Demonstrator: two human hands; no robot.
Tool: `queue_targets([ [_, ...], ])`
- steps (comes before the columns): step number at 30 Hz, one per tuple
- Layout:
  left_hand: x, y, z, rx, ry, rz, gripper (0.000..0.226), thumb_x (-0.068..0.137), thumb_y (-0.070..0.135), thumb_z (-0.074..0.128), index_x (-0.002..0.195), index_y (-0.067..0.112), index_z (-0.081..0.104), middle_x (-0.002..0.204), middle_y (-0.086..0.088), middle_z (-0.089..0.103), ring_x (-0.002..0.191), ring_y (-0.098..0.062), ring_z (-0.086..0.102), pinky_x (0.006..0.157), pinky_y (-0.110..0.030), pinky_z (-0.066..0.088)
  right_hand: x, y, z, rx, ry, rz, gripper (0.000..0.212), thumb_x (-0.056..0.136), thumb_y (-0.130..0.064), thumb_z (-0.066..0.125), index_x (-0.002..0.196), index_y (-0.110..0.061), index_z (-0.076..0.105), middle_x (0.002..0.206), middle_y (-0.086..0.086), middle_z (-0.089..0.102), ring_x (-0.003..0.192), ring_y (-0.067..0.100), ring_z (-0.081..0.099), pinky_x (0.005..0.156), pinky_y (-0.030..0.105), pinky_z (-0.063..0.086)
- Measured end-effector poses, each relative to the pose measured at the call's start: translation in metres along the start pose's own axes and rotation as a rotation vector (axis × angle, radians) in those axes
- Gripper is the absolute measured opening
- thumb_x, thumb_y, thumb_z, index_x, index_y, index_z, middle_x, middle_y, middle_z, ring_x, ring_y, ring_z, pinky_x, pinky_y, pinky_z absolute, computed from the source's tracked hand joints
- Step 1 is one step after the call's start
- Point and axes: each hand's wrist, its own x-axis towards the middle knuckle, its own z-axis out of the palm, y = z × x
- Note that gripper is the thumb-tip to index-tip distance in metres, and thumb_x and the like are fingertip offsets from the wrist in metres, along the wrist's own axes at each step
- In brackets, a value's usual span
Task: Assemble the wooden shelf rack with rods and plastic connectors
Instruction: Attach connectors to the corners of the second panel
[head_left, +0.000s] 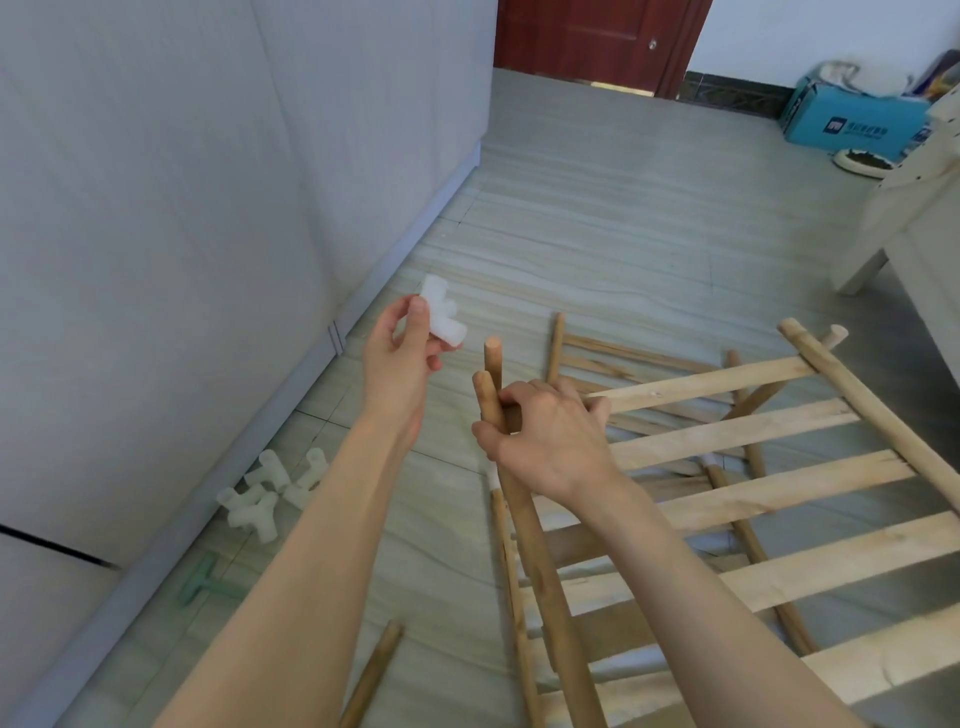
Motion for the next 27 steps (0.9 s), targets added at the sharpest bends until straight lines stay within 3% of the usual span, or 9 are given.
queue_targets([
  [5,0.005,-0.012,0.007,0.271,0.042,0.148,0.016,0.099,0.029,0.043,0.105,0.017,0.053,0.075,0.002,0.063,0.058,0.002,0.056,0.061,-0.014,0.04,0.002,0.005,-0.002,0.06,0.04,-0.001,0.029,0.085,-0.05,0.05,0.09,-0.024,0.063,0.09,-0.007,0.065,0.104,0.016,0.045,0.082,0.037,0.022],
  [7,0.006,-0.015,0.009,0.399,0.029,0.23,0.012,0.099,0.027,0.041,0.102,0.02,0.051,0.073,0.005,0.06,0.057,0.008,0.054,0.061,-0.006,0.039,0.002,0.007,-0.001,0.07,0.055,-0.01,0.028,0.085,-0.049,0.051,0.09,-0.024,0.063,0.091,-0.007,0.065,0.104,0.016,0.045,0.08,0.036,0.021],
  [10,0.009,-0.019,0.012,0.497,-0.047,0.279,0.013,0.1,0.023,0.039,0.106,0.019,0.05,0.08,0.005,0.058,0.062,0.008,0.053,0.062,-0.005,0.039,0.001,0.007,0.0,0.09,0.068,-0.023,0.026,0.085,-0.047,0.051,0.091,-0.023,0.062,0.092,-0.008,0.064,0.104,0.016,0.044,0.079,0.036,0.019],
  [14,0.011,-0.022,0.017,0.492,-0.152,0.249,0.019,0.1,0.017,0.037,0.113,0.013,0.052,0.089,0.004,0.059,0.069,0.002,0.056,0.064,-0.006,0.041,0.001,0.008,0.001,0.093,0.082,-0.034,0.026,0.085,-0.046,0.051,0.092,-0.023,0.062,0.094,-0.008,0.065,0.104,0.016,0.044,0.079,0.035,0.019],
  [19,0.014,-0.023,0.018,0.458,-0.232,0.208,0.016,0.101,0.018,0.037,0.104,0.021,0.052,0.085,0.01,0.06,0.065,0.014,0.054,0.057,-0.002,0.038,0.0,0.01,0.0,0.091,0.082,-0.034,0.027,0.085,-0.047,0.05,0.095,-0.025,0.063,0.096,-0.008,0.065,0.106,0.015,0.045,0.083,0.036,0.021],
  [27,0.014,-0.026,0.015,0.427,-0.22,0.245,0.019,0.101,0.017,0.036,0.102,0.027,0.051,0.085,0.012,0.06,0.067,0.012,0.055,0.058,-0.004,0.038,-0.002,0.011,-0.002,0.115,0.124,-0.028,0.026,0.083,-0.046,0.052,0.091,-0.025,0.064,0.092,-0.01,0.065,0.103,0.013,0.045,0.081,0.034,0.019],
])
